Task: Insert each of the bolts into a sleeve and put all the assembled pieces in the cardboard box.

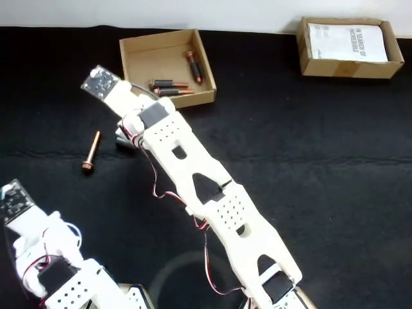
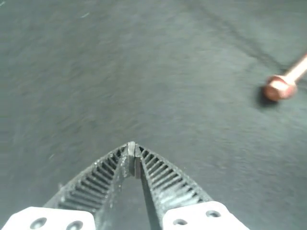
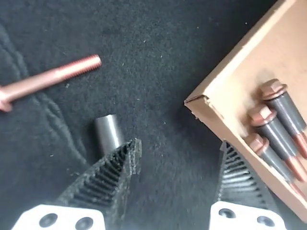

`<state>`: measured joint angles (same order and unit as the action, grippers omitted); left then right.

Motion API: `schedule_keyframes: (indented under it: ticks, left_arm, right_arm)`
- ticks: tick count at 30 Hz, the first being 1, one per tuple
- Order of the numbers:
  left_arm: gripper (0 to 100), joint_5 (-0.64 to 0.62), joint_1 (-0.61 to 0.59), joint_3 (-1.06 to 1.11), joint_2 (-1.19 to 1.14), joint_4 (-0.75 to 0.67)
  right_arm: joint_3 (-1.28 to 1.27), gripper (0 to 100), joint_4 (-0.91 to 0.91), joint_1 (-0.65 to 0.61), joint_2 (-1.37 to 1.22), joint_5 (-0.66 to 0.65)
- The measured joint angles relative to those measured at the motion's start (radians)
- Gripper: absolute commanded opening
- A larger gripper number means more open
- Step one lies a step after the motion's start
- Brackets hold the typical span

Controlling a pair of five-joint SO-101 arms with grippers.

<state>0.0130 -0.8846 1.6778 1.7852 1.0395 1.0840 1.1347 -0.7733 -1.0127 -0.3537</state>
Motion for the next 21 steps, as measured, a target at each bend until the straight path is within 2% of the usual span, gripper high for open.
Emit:
schedule_keyframes:
  ticks: [4,9,21]
  left_arm:
    - [3,0.0,-0.04,0.0,0.0,0.015]
    - [3,0.0,-0.041,0.0,0.0,0.015]
    - [3,0.0,-0.041,0.0,0.0,0.015]
  right_arm:
    - [-0.087,23.4,-0.091,0.0,-0.017,-0.002]
    - [-0.078,23.4,-0.094,0.0,-0.077,-0.002]
    - [0.216,23.4,0.038,-0.071,-0.164,-0.003]
